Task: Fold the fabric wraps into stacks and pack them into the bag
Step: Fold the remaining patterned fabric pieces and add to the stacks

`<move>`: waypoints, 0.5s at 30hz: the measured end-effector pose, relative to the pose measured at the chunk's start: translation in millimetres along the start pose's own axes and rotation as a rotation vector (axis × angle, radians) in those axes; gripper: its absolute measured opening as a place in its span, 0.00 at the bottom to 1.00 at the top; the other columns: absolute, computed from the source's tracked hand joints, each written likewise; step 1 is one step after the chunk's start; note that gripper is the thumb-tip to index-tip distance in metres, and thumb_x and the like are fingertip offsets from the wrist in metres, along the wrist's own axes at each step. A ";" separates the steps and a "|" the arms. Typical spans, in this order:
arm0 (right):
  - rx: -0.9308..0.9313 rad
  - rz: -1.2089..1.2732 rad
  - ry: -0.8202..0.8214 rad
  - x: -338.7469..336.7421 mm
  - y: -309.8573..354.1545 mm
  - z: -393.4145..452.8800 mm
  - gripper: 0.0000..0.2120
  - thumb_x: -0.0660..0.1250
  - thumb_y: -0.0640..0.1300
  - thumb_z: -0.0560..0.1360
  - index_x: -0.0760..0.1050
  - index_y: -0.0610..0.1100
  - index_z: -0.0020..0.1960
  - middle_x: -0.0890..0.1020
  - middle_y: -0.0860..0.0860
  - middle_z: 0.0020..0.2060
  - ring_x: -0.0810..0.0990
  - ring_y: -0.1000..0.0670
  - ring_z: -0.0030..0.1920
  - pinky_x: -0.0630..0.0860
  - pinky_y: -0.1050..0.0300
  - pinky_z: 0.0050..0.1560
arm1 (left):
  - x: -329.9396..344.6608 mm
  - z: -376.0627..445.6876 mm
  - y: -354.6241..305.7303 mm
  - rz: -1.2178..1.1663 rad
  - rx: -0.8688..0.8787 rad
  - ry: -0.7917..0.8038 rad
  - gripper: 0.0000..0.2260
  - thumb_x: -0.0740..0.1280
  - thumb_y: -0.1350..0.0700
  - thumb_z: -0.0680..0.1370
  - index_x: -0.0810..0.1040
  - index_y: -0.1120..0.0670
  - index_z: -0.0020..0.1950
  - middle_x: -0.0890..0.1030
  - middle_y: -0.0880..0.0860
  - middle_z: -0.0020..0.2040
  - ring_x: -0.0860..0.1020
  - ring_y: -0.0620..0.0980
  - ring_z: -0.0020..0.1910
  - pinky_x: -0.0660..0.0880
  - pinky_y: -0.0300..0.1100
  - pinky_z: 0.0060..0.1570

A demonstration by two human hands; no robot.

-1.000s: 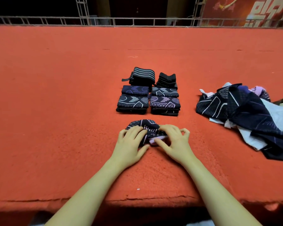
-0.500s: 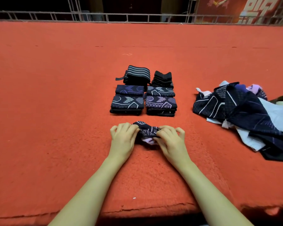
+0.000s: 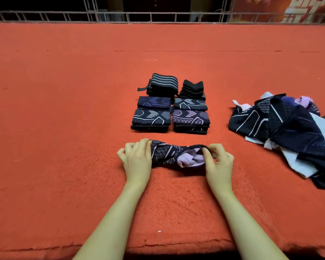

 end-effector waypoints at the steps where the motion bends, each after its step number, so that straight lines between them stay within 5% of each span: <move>1: 0.027 0.017 0.041 2.3 0.4 1.4 0.08 0.63 0.46 0.73 0.70 0.59 0.41 0.76 0.62 0.35 0.76 0.46 0.42 0.66 0.51 0.54 | 2.7 0.3 0.8 0.007 -0.014 0.020 0.14 0.57 0.49 0.77 0.80 0.53 0.44 0.80 0.48 0.36 0.76 0.56 0.40 0.57 0.47 0.47; 3: 0.054 0.021 0.078 3.7 1.9 1.6 0.05 0.61 0.48 0.74 0.71 0.59 0.45 0.78 0.61 0.41 0.76 0.56 0.45 0.62 0.50 0.58 | 5.3 2.3 2.3 0.004 -0.060 0.029 0.14 0.57 0.49 0.77 0.80 0.53 0.48 0.80 0.50 0.42 0.75 0.56 0.46 0.59 0.49 0.50; 5: -0.034 -0.019 0.028 -1.3 9.0 -1.8 0.08 0.59 0.49 0.74 0.73 0.54 0.51 0.76 0.59 0.48 0.75 0.54 0.49 0.59 0.58 0.56 | 1.4 4.8 -7.1 -0.031 -0.013 -0.031 0.13 0.59 0.51 0.76 0.80 0.52 0.52 0.78 0.52 0.48 0.71 0.54 0.51 0.62 0.50 0.51; 7: -0.178 -0.079 0.034 -1.2 19.9 -6.8 0.12 0.61 0.51 0.72 0.74 0.48 0.53 0.74 0.57 0.48 0.73 0.53 0.49 0.58 0.61 0.53 | -2.6 1.6 -31.2 -0.060 0.228 -0.060 0.09 0.61 0.52 0.75 0.78 0.51 0.52 0.77 0.50 0.52 0.70 0.51 0.54 0.61 0.48 0.51; 10: -0.334 -0.243 0.175 14.9 25.9 -13.8 0.17 0.64 0.58 0.70 0.70 0.48 0.52 0.77 0.55 0.47 0.72 0.54 0.48 0.56 0.57 0.49 | 15.6 -18.6 -49.4 0.079 0.525 0.112 0.12 0.60 0.49 0.75 0.80 0.51 0.52 0.80 0.48 0.53 0.72 0.50 0.57 0.61 0.48 0.52; 15: -0.394 -0.534 0.285 38.7 15.6 -9.6 0.16 0.63 0.60 0.68 0.70 0.50 0.49 0.78 0.53 0.47 0.70 0.51 0.49 0.55 0.54 0.47 | 38.3 -19.2 -28.1 0.200 0.384 0.269 0.16 0.57 0.45 0.73 0.83 0.48 0.46 0.82 0.46 0.48 0.74 0.50 0.57 0.59 0.47 0.51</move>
Point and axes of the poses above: each hand's wrist, its own z-axis towards the middle knuckle, its own x-axis out of the palm, y = z × x, the point moved 6 cm from there along z, towards the middle knuckle
